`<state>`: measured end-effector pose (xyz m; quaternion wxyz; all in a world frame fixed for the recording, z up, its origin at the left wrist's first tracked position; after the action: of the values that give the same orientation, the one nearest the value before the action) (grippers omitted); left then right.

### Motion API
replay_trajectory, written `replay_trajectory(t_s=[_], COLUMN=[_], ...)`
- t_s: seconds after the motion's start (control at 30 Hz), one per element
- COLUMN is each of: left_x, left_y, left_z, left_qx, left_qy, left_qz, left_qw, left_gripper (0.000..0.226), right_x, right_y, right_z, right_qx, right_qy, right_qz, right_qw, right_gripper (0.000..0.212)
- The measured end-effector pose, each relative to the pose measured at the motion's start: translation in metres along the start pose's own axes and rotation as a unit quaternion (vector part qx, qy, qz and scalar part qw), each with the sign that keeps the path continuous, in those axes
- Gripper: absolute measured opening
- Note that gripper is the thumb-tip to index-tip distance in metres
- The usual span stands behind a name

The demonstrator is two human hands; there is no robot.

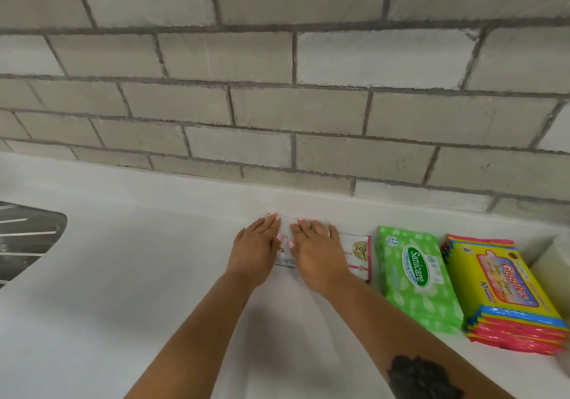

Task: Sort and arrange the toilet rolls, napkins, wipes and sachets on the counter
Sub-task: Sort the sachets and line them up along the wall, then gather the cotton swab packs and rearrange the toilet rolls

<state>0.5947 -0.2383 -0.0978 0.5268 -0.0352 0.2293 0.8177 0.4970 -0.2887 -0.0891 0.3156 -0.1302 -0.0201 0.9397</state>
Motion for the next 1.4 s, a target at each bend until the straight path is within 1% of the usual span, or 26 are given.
replay_trajectory(t_s=[0.07, 0.17, 0.2, 0.3, 0.4, 0.5, 0.57, 0.67, 0.77, 0.93, 1.03, 1.13, 1.17, 1.27, 1.4], left_x=[0.0, 0.002, 0.002, 0.002, 0.005, 0.01, 0.016, 0.027, 0.044, 0.081, 0.103, 0.122, 0.129, 0.15, 0.172], left_y=[-0.001, 0.002, 0.003, 0.006, 0.013, 0.026, 0.039, 0.064, 0.094, 0.155, 0.189, 0.223, 0.234, 0.267, 0.31], left_z=[-0.003, -0.003, -0.002, 0.002, 0.015, 0.035, 0.047, 0.067, 0.085, 0.091, 0.085, 0.071, 0.066, 0.055, 0.035], left_qx=[-0.002, -0.009, -0.015, -0.035, -0.019, 0.053, 0.084, 0.115, 0.149, 0.212, 0.244, 0.243, 0.241, 0.249, 0.261], left_qy=[-0.004, -0.024, -0.034, -0.05, -0.026, 0.024, 0.054, 0.111, 0.167, 0.18, 0.159, 0.111, 0.098, 0.066, 0.027], left_qz=[0.009, 0.023, 0.025, 0.027, 0.032, 0.044, 0.038, 0.012, -0.016, -0.043, -0.052, -0.056, -0.053, -0.043, -0.057], left_qw=[1.0, 0.999, 0.999, 0.998, 0.999, 0.997, 0.994, 0.987, 0.974, 0.96, 0.955, 0.962, 0.964, 0.965, 0.963], left_gripper=[0.048, 0.047, 0.048, 0.048, 0.048, 0.045, 0.041, 0.035, 0.028, 0.026, 0.024, 0.023, 0.023, 0.024, 0.026], right_x=[0.0, 0.003, 0.003, 0.001, 0.008, 0.025, 0.038, 0.064, 0.096, 0.167, 0.214, 0.262, 0.277, 0.316, 0.363], right_y=[-0.001, -0.003, -0.004, -0.004, -0.007, -0.007, -0.003, 0.011, 0.031, 0.074, 0.105, 0.134, 0.144, 0.173, 0.207], right_z=[-0.001, 0.003, 0.003, 0.008, 0.025, 0.048, 0.064, 0.096, 0.125, 0.167, 0.175, 0.184, 0.188, 0.191, 0.195], right_qx=[0.015, 0.044, 0.047, 0.04, 0.019, -0.028, -0.061, -0.11, -0.139, -0.179, -0.191, -0.221, -0.22, -0.182, -0.176], right_qy=[-0.004, -0.005, -0.007, -0.008, 0.011, 0.051, 0.072, 0.135, 0.188, 0.263, 0.267, 0.276, 0.275, 0.233, 0.24], right_qz=[0.002, 0.01, 0.01, 0.004, 0.003, 0.004, 0.0, -0.021, -0.054, -0.097, -0.144, -0.193, -0.211, -0.261, -0.299], right_qw=[1.0, 0.999, 0.999, 0.999, 1.0, 0.998, 0.996, 0.984, 0.971, 0.943, 0.933, 0.915, 0.912, 0.919, 0.907], right_gripper=[0.053, 0.082, 0.082, 0.054, 0.05, 0.055, 0.048, 0.038, 0.032, 0.029, 0.028, 0.025, 0.023, 0.025, 0.022])
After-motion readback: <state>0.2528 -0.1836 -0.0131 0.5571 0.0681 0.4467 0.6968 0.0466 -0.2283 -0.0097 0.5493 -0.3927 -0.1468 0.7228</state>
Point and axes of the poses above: each hand's wrist, its own x-axis away from the middle knuckle, its own z-axis out of the back of the hand, y = z × x, the point moved 9 cm from there along -x, towards the middle knuckle, and after that the axes turned 7 degrees about y, right-handed, at the moved point
